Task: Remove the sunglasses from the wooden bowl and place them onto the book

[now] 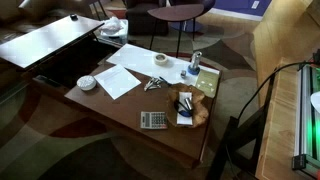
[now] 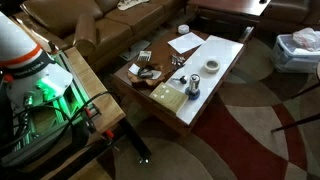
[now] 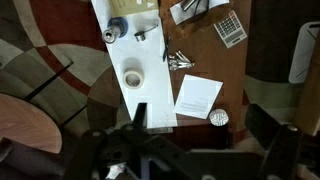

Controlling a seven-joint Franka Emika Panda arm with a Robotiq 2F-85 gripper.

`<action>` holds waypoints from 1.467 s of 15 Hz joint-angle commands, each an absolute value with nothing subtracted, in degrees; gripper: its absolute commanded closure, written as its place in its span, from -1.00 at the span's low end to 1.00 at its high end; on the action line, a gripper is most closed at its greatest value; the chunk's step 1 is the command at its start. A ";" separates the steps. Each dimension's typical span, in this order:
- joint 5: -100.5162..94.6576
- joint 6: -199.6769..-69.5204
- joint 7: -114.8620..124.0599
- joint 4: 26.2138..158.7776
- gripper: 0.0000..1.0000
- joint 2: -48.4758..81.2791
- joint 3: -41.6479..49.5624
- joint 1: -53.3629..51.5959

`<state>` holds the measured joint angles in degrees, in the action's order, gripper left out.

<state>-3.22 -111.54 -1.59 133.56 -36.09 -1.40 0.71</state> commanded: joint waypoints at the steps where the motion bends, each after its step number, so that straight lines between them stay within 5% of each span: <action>1: -3.44 -111.40 -1.38 133.42 -1.00 -36.03 -1.10 0.29; 16: -3.08 -112.51 32.72 151.05 -1.00 -25.92 -11.17 2.07; 22: 18.89 -135.76 18.62 158.74 -1.00 -11.03 -7.40 -5.78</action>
